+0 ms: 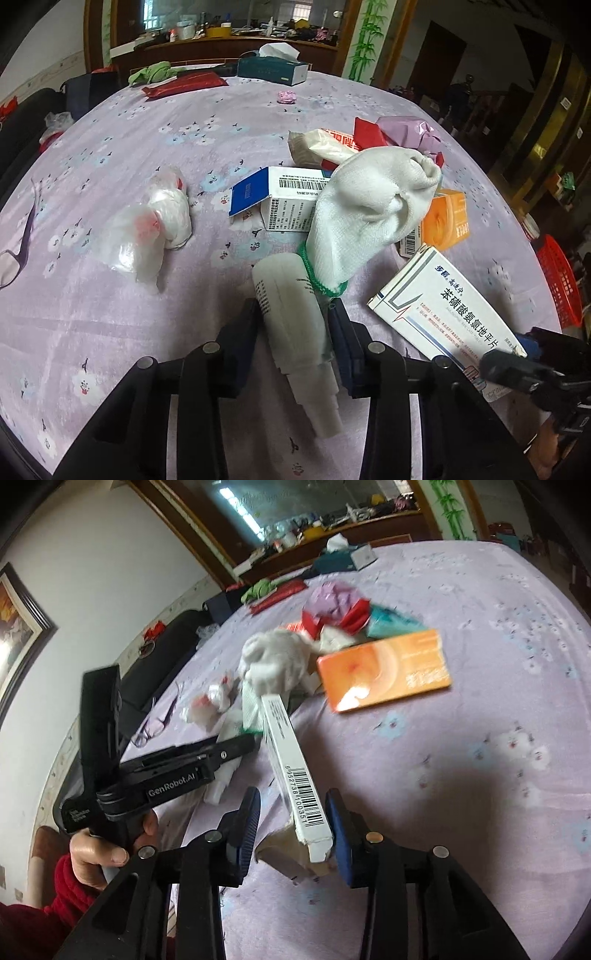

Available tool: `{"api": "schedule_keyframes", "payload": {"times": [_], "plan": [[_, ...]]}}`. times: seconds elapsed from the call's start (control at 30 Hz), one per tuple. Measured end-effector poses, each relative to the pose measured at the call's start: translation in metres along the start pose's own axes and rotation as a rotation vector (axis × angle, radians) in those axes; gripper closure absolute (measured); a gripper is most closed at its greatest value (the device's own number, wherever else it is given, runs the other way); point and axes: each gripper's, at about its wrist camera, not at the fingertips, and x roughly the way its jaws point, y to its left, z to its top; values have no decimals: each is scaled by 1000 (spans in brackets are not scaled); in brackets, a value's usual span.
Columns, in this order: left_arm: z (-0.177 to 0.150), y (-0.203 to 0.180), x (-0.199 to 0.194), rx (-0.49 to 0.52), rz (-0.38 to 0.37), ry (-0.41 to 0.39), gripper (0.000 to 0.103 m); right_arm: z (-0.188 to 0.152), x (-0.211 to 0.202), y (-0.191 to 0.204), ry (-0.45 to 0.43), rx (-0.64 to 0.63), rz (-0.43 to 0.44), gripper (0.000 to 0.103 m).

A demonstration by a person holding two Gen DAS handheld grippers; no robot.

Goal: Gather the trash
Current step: 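Grasp the white tube box with the right tool while the left tool grasps the white spray bottle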

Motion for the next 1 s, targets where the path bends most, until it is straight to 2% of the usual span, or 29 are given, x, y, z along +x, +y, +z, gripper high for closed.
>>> {"api": "schedule_keyframes", "payload": {"times": [0.07, 0.13, 0.23, 0.7, 1.0], "plan": [[-1, 2, 0, 5, -10, -6, 68, -1, 4, 6, 5, -9, -14, 64], [-2, 4, -1, 14, -17, -17, 69, -1, 7, 10, 8, -19, -24, 77], [-5, 5, -3, 22, -28, -32, 71, -1, 6, 15, -9, -31, -52, 83], [-11, 4, -55, 33, -123, -167, 74, -2, -29, 30, -140, -23, -86, 84], [-7, -15, -75, 73, -145, -204, 74, -7, -60, 32, -221, -3, -102, 84]]}}
